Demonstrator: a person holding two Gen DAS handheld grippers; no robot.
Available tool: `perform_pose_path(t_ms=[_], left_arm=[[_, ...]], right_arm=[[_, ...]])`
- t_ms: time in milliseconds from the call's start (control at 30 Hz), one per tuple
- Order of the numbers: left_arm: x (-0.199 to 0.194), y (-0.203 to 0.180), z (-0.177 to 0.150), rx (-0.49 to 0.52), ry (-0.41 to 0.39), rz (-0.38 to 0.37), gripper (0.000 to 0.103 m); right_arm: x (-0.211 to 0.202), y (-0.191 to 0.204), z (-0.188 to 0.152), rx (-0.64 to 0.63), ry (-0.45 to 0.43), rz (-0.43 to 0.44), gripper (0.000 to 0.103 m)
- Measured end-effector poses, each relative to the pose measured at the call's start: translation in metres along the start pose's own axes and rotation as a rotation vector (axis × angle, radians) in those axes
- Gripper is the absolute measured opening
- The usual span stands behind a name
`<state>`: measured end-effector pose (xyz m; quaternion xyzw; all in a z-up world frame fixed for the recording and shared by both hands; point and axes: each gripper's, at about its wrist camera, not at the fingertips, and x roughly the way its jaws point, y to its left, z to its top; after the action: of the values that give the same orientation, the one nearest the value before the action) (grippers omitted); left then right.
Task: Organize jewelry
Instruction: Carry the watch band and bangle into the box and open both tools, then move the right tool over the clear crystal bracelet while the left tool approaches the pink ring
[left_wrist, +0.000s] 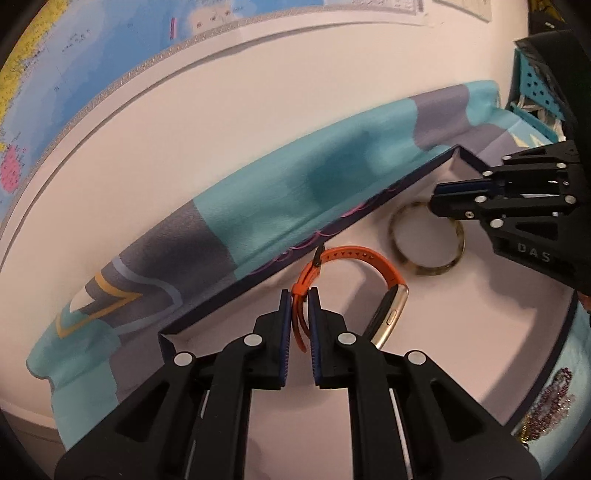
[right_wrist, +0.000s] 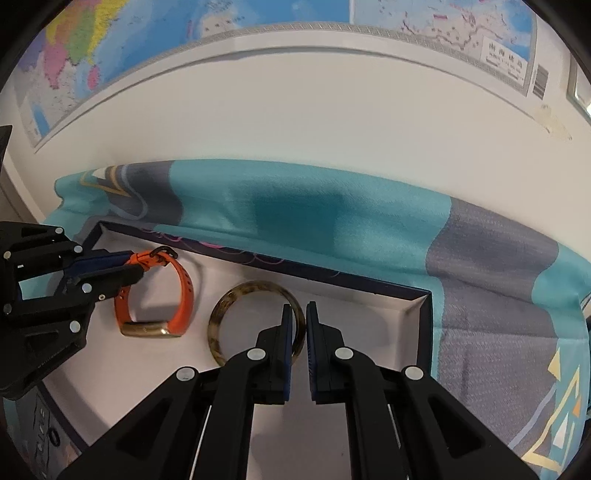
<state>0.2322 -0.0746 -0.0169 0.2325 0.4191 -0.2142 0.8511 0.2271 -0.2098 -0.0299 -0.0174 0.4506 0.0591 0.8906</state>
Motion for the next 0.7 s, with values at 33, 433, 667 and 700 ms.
perform_pose_path(t_ms=[33, 433, 667, 700], left_arm=[[0.003, 0.002, 0.001, -0.002, 0.004, 0.009, 0.01], [-0.083, 0.002, -0.037, -0.074, -0.23, 0.035, 0.043], [-0.129, -0.043, -0.09, -0.041, -0.294, -0.056, 0.055], [-0.132, -0.05, -0.097, -0.039, -0.295, -0.062, 0.055]], right_arm=[[0.003, 0.002, 0.002, 0.008, -0.001, -0.002, 0.009], [-0.101, 0.015, -0.077, -0.145, -0.162, 0.195, 0.054], [-0.132, 0.034, -0.148, -0.255, -0.105, 0.245, 0.052], [-0.133, 0.038, -0.156, -0.267, -0.095, 0.242, 0.049]])
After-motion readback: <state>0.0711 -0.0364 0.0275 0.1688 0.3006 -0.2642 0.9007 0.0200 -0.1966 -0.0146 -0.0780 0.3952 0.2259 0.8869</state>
